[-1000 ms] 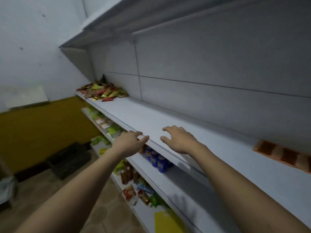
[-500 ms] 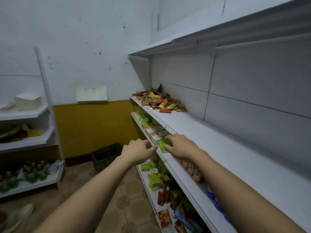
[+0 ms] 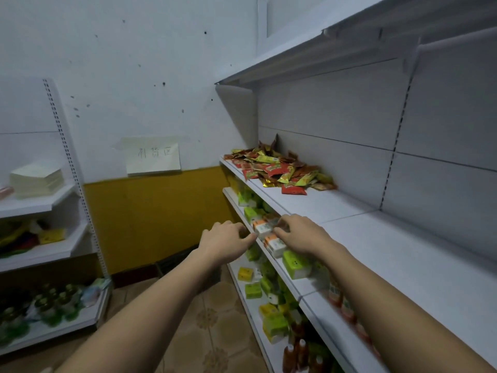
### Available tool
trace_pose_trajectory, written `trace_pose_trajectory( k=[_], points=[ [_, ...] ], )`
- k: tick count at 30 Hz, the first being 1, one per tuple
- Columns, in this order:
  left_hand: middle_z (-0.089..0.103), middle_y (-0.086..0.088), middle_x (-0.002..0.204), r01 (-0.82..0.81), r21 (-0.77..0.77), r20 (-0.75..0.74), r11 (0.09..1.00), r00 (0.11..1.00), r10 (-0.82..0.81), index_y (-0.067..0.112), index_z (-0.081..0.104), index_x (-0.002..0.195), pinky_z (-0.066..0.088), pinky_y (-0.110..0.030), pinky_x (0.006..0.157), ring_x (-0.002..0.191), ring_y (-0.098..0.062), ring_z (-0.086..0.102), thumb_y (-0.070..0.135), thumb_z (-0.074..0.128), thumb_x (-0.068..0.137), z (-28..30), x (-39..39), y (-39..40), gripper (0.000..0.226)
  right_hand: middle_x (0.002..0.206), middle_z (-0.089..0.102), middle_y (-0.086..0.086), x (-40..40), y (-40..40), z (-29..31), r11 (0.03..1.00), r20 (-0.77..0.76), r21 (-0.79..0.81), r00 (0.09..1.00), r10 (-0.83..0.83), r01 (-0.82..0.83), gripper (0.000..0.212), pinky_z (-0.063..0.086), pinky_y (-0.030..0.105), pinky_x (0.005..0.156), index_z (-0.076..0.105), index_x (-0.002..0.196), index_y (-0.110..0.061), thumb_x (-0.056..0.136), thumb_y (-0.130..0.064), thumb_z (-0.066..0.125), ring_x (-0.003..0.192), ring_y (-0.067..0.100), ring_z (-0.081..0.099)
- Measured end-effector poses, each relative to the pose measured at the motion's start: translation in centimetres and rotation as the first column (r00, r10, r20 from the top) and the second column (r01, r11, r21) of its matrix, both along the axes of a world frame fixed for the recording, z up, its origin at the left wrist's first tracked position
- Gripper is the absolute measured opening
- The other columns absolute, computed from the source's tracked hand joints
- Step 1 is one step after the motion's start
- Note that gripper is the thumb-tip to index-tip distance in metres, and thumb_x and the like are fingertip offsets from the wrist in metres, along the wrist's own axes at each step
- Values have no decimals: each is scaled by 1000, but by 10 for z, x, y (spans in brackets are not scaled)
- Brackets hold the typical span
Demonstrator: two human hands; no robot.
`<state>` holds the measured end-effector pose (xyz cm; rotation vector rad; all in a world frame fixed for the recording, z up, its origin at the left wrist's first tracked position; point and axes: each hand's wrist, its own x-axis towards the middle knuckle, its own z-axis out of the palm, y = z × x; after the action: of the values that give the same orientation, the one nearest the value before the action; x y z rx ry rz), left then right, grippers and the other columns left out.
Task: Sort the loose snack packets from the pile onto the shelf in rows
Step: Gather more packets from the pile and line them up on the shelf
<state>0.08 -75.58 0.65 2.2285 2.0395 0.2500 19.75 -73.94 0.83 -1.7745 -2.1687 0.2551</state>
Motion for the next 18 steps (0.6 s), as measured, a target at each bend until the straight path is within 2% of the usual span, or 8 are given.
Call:
trace_pose_trajectory(
  k=[4,8,18],
  points=[
    [52,-4,145,-48,-31,3,998,999,48,33,54,138,43,-50,104,130,-28,50,74,32,94,5,-3,78,64,120,65,3,-10,81,-2,999,-30,-12,998,46,-46,38,52,43,86,59,120,-21,98,-46,42,105,24,59],
    [51,-5,146,-87,2,12,996,996,87,33,54,138,43,-49,106,131,-28,50,72,34,95,13,-16,147,61,123,63,3,-26,151,3,997,-26,-9,997,79,-79,35,51,41,87,58,120,-21,99,-45,43,107,25,59],
    [54,-2,143,-12,11,42,1000,999,11,34,55,135,47,-48,101,128,-26,52,74,36,93,-3,-51,313,61,121,64,3,-69,303,-3,993,-16,-89,996,83,-84,37,52,42,87,57,123,-21,99,-46,45,104,24,60]
  ],
)
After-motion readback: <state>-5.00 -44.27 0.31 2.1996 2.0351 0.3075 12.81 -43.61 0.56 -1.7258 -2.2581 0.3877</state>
